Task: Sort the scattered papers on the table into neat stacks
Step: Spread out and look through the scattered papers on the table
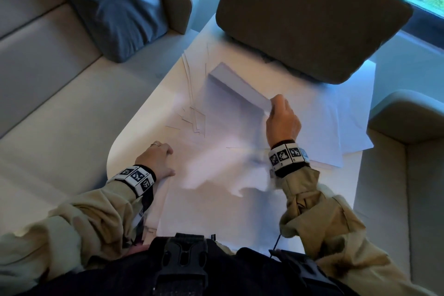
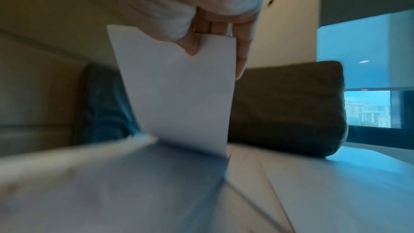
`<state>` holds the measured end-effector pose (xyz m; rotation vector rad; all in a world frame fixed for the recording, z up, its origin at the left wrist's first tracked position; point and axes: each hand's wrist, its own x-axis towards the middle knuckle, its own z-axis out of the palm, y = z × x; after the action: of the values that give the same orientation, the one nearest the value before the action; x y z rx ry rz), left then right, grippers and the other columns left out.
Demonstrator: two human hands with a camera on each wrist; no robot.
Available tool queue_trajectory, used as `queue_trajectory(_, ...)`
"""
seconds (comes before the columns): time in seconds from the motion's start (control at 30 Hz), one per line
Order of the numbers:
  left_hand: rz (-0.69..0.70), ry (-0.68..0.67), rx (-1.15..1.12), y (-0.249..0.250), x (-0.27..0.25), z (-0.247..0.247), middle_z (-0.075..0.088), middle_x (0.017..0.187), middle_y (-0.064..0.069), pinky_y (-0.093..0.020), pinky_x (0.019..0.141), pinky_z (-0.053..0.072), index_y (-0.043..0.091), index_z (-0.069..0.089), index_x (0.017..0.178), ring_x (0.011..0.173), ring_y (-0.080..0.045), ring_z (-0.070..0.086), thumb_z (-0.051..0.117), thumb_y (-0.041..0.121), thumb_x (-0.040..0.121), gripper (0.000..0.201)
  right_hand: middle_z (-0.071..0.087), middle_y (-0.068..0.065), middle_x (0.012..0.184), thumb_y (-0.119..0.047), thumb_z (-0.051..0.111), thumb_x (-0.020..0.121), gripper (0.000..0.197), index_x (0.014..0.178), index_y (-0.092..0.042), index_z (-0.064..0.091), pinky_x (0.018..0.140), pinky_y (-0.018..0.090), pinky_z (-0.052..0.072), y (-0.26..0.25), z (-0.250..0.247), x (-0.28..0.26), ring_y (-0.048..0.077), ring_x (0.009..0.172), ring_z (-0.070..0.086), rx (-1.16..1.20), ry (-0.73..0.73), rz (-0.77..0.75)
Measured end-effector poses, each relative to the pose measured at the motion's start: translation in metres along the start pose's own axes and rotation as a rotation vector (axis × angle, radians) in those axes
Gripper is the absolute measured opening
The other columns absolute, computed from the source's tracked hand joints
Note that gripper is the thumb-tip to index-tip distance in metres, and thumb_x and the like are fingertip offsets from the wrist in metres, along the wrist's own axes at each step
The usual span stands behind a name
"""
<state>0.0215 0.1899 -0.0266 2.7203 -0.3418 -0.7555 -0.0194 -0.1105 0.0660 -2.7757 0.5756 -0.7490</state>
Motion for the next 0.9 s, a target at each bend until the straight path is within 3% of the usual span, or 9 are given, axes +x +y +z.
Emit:
queue_trajectory(0.13, 0.018, -0.018, -0.040, -0.001, 0.004, -0.005, 0.051, 0.114, -0.008, -0.030, 0.097, 0.041, 0.017, 0.056, 0.116, 0.112, -0.024, 0.050, 0.077, 0.026, 0.068, 0.053, 0.050, 0.003, 0.074, -0.011, 0.047, 0.095, 0.009, 0.090, -0.005, 0.053, 0.059, 0.025, 0.027, 0.002, -0.047, -0.010, 0.021, 0.066, 0.042, 0.354, 0.074, 0.247)
queue_trajectory(0.23, -0.018, 0.046, -0.135, -0.001, 0.007, -0.010, 0.057, 0.116, -0.012, -0.031, 0.097, 0.041, 0.011, 0.059, 0.115, 0.112, -0.029, 0.052, 0.064, 0.017, 0.081, 0.035, 0.046, -0.003, 0.068, -0.008, 0.050, 0.092, 0.015, 0.080, -0.016, 0.047, 0.057, 0.024, 0.034, 0.014, -0.060, -0.039, 0.016, 0.066, 0.042, 0.605, 0.012, 0.498)
queue_trajectory(0.33, -0.131, 0.131, -0.300, -0.004, 0.012, -0.017, 0.064, 0.112, -0.015, -0.036, 0.094, 0.043, 0.006, 0.061, 0.110, 0.106, -0.033, 0.057, 0.047, 0.019, 0.094, 0.025, 0.047, 0.000, 0.069, -0.008, 0.051, 0.093, 0.019, 0.078, -0.019, 0.048, 0.060, 0.036, 0.051, 0.028, -0.064, -0.080, 0.018, 0.069, 0.047, 0.875, -0.152, 0.805)
queue_trajectory(0.47, -0.162, 0.143, -0.429, -0.007, 0.021, -0.023, 0.067, 0.101, -0.018, -0.037, 0.089, 0.042, 0.005, 0.061, 0.100, 0.099, -0.034, 0.060, 0.034, 0.039, 0.098, 0.044, 0.057, 0.007, 0.083, -0.009, 0.045, 0.098, 0.012, 0.090, -0.016, 0.051, 0.045, 0.026, 0.053, 0.037, -0.074, -0.136, 0.017, 0.071, 0.057, 1.064, -0.414, 1.099)
queue_trajectory(0.6, -0.081, 0.039, -0.522, 0.008, 0.018, -0.019, 0.060, 0.119, -0.014, -0.040, 0.099, 0.039, 0.011, 0.053, 0.120, 0.111, -0.032, 0.055, 0.025, 0.064, 0.092, 0.065, 0.061, 0.001, 0.076, -0.009, 0.046, 0.097, 0.014, 0.086, -0.017, 0.051, 0.044, 0.023, 0.049, 0.046, -0.084, -0.164, 0.007, 0.058, 0.062, 1.273, -0.521, 1.136)
queue_trajectory(0.67, -0.044, -0.025, -0.607, 0.015, 0.016, -0.016, 0.055, 0.130, -0.009, -0.043, 0.105, 0.036, 0.017, 0.044, 0.131, 0.118, -0.029, 0.051, 0.024, 0.083, 0.074, 0.089, 0.065, 0.002, 0.085, -0.011, 0.049, 0.093, 0.005, 0.091, -0.015, 0.053, 0.050, 0.027, 0.052, 0.046, -0.089, -0.164, 0.011, 0.066, 0.065, 1.389, -0.565, 1.108)
queue_trajectory(0.73, 0.020, -0.045, -0.641, 0.021, 0.018, -0.013, 0.051, 0.136, -0.006, -0.043, 0.109, 0.032, 0.018, 0.038, 0.137, 0.124, -0.026, 0.047, 0.023, 0.091, 0.060, 0.107, 0.066, 0.004, 0.088, -0.011, 0.049, 0.091, 0.006, 0.096, -0.013, 0.053, 0.051, 0.031, 0.054, 0.044, -0.094, -0.160, 0.014, 0.069, 0.066, 1.478, -0.582, 1.083)
queue_trajectory(0.8, 0.088, -0.013, -0.702, 0.031, 0.020, -0.015, 0.052, 0.136, -0.004, -0.040, 0.109, 0.030, 0.016, 0.035, 0.139, 0.127, -0.023, 0.045, 0.028, 0.094, 0.058, 0.113, 0.067, 0.004, 0.090, -0.008, 0.044, 0.095, 0.011, 0.097, -0.012, 0.054, 0.052, 0.031, 0.055, 0.043, -0.096, -0.156, 0.015, 0.071, 0.066, 1.500, -0.597, 1.068)
queue_trajectory(0.9, 0.140, -0.006, -0.834, 0.044, 0.022, -0.021, 0.058, 0.125, -0.001, -0.030, 0.102, 0.032, 0.014, 0.031, 0.141, 0.123, -0.017, 0.048, 0.050, 0.078, 0.063, 0.103, 0.066, 0.004, 0.089, -0.009, 0.044, 0.096, 0.014, 0.098, -0.015, 0.056, 0.051, 0.030, 0.053, 0.048, -0.097, -0.157, 0.016, 0.072, 0.064, 1.404, -0.654, 1.065)
